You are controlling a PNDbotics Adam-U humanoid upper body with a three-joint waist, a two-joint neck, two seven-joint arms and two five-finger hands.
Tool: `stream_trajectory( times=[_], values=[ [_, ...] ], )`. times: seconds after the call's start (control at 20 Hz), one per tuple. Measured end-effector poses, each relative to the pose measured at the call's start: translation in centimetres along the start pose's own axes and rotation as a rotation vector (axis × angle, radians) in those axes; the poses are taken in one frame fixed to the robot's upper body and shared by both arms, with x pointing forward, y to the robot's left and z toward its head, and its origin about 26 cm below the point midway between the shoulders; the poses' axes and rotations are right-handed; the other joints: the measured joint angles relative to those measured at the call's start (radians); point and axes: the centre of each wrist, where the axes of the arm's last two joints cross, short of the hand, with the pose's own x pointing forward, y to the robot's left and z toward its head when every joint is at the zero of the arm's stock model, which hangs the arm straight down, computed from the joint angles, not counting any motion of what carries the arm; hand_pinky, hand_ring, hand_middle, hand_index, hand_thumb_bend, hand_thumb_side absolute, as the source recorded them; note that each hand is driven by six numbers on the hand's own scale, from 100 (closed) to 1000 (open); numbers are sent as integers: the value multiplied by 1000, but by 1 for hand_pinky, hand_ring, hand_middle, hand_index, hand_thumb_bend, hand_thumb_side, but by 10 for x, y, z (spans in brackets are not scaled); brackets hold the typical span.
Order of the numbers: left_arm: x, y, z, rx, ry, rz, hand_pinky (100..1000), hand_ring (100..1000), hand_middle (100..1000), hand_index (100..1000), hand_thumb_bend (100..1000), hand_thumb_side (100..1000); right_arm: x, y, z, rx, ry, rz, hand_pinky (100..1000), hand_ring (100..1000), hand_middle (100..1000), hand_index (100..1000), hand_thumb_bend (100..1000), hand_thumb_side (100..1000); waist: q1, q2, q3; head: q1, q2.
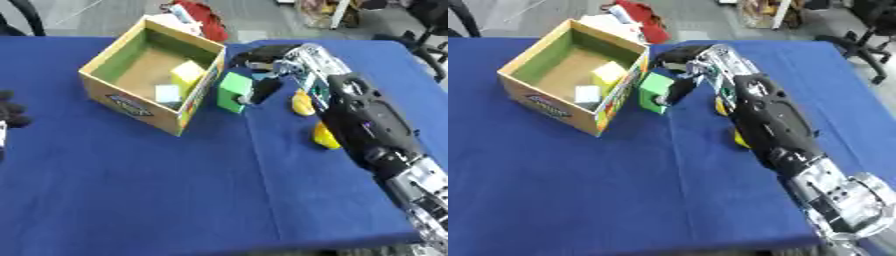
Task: Pick up objects on the table and place them in the box.
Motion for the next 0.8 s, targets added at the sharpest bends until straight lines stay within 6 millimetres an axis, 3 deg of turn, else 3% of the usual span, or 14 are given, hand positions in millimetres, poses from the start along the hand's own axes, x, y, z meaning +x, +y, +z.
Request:
stream_trajectory(
  times=[0.8],
  values=[
    [0, 0, 0, 0, 0, 0, 683, 587, 586, 782, 100, 692, -12, 22, -8, -25, 103, -73, 868, 944, 1000, 1000, 210, 688, 0, 0, 9, 3, -1]
  ],
)
